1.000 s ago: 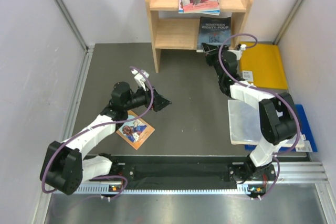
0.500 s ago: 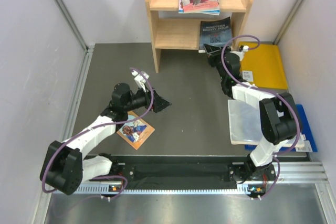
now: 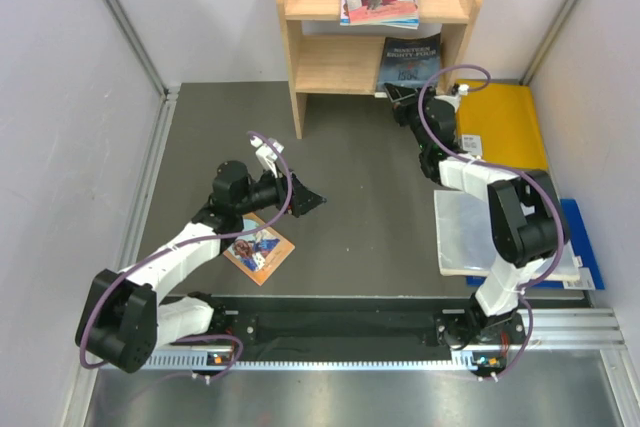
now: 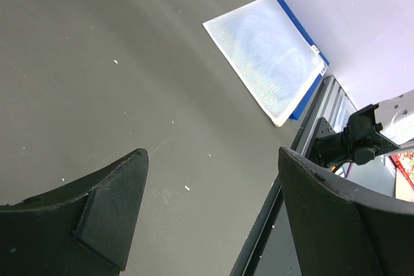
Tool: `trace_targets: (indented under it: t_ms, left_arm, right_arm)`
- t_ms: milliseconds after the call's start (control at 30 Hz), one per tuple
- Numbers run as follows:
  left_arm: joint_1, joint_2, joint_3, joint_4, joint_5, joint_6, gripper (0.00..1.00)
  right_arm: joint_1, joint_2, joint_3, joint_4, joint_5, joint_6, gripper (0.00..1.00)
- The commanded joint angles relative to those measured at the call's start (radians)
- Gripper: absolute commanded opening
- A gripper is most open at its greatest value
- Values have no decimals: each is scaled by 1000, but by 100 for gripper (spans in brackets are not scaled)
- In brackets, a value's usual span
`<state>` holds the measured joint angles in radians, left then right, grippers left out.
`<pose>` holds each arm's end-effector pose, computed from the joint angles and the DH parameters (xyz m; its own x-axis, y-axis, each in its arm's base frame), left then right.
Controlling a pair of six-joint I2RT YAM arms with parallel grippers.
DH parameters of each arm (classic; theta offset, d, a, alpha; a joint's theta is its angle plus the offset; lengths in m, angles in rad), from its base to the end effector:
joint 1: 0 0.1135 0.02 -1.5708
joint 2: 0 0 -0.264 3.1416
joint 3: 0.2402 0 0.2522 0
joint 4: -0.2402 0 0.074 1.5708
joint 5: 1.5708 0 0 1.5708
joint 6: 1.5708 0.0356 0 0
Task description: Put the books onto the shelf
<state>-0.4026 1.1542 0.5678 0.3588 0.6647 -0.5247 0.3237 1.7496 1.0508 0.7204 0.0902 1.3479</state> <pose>0.2212 -0.1181 0.2463 -0.6111 -0.1683 -0.7734 0.6414 0.4673 -0.6085 0.3826 0.1250 0.2640 -0.2211 0.9503 -0.2191 -0.0711 0.2084 0.9755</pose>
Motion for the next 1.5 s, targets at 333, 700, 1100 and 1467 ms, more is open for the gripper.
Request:
trace_targets:
  t_ms: [333,700,1100,1467]
  left_arm:
    - [-4,-13,-17,94,21,-15,85]
    - [-8,-13,-23,97,23,-17,85]
    - [-16,-11,-32,98,27,-20,85]
    - [-18,-5,-42,97,33,-17,85]
  right_arm:
    - [-21,-57,-50,13,-63,53,32]
    - [-72,-128,-144,40,-47,60,34]
    - [-110,-72,-32,-10,-124,20,35]
    - [-118,-90,-61,2,-158,-35,64]
